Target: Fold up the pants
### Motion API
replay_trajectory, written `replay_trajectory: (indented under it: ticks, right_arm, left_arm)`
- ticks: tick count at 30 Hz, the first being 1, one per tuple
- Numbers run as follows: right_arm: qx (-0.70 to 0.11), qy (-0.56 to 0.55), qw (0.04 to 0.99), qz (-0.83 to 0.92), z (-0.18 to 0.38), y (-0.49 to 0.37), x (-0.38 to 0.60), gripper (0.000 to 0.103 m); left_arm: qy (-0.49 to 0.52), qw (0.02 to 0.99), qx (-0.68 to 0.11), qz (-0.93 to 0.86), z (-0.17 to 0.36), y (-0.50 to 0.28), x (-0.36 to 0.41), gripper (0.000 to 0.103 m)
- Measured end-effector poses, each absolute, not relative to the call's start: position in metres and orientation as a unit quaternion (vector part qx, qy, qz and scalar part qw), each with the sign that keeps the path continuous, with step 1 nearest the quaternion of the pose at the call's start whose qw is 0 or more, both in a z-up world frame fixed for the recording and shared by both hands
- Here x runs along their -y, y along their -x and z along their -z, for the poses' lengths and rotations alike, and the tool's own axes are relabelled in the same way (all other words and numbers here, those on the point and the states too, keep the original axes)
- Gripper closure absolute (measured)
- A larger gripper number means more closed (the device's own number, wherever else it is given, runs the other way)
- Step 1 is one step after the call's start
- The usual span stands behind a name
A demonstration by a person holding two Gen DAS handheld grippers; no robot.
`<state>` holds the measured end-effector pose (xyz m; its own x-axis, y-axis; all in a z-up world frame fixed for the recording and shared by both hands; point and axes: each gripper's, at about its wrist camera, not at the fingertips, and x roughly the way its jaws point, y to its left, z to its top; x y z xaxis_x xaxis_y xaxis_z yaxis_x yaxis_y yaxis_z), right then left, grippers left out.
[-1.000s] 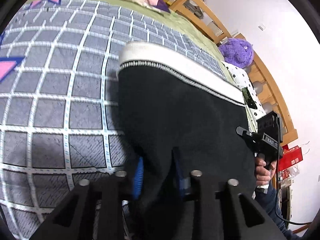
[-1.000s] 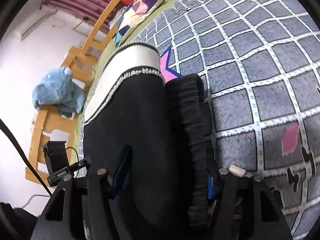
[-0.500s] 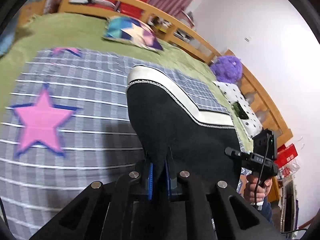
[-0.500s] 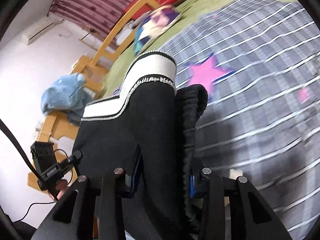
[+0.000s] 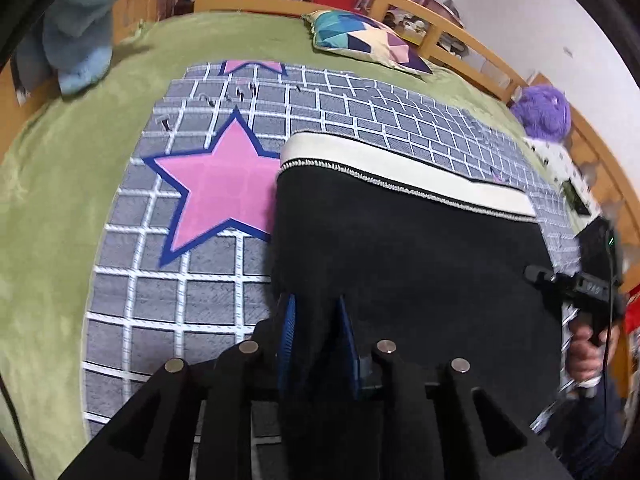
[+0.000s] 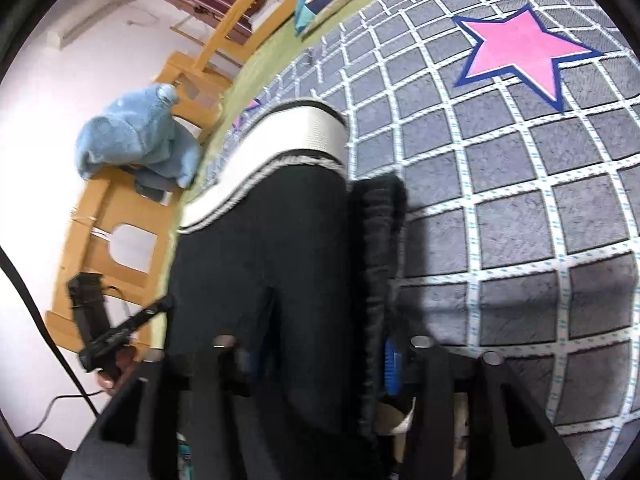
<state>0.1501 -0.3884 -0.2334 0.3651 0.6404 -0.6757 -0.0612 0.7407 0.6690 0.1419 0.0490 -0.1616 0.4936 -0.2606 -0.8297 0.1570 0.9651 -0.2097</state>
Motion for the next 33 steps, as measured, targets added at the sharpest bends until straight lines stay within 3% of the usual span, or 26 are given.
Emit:
replay_trajectory:
  ticks: [3, 4, 6, 9, 16, 19, 23, 29, 33]
  right_arm:
    - [-0.503, -0.2, 0.821, -0.181, 0.195, -0.132, 0.377, 0.054]
    - [-0.497, -0.181, 0.832, -0.168, 0.185, -0.126, 0.374, 0.055]
    - [-0.47, -0.157, 0.853, -0.162, 0.158, -0.105, 0.365, 0.055]
    - [-0.436, -0.123, 0.877, -0.16, 0.135, -0.075, 0.346, 0.055]
    - [-0.434, -0.078, 0.882, -0.164, 0.185, -0.031, 0.319, 0.054]
    - [-0.42, -0.064, 0.891, -0.161, 0.191, -0.019, 0.322, 0.054]
    - [-0.424, -0.059, 0.887, -0.17, 0.18, -0.025, 0.327, 0.06]
    - [-0.382, -0.094, 0.911, -0.129, 0.157, -0.085, 0.351, 0.054]
    - [-0.412, -0.142, 0.892, -0.119, 0.173, -0.153, 0.354, 0.054]
  left_arm:
    - [0.011, 0.877, -0.465, 0.122, 0.141, -0.125, -0.044, 0.081]
    - [0.006, 0.88, -0.458, 0.123, 0.136, -0.118, -0.046, 0.079]
    - [0.008, 0.886, -0.446, 0.129, 0.127, -0.105, -0.045, 0.064]
    - [0.016, 0.889, -0.436, 0.14, 0.13, -0.083, -0.043, 0.063]
    - [-0.017, 0.888, -0.443, 0.124, 0.184, -0.025, -0.03, 0.059]
    - [-0.039, 0.893, -0.432, 0.118, 0.178, -0.019, -0.024, 0.059]
    - [-0.024, 0.89, -0.435, 0.135, 0.161, -0.03, -0.028, 0.059]
    - [-0.028, 0.907, -0.404, 0.116, 0.136, -0.067, -0.026, 0.058]
    - [-0.025, 0.913, -0.394, 0.104, 0.128, -0.089, -0.024, 0.058]
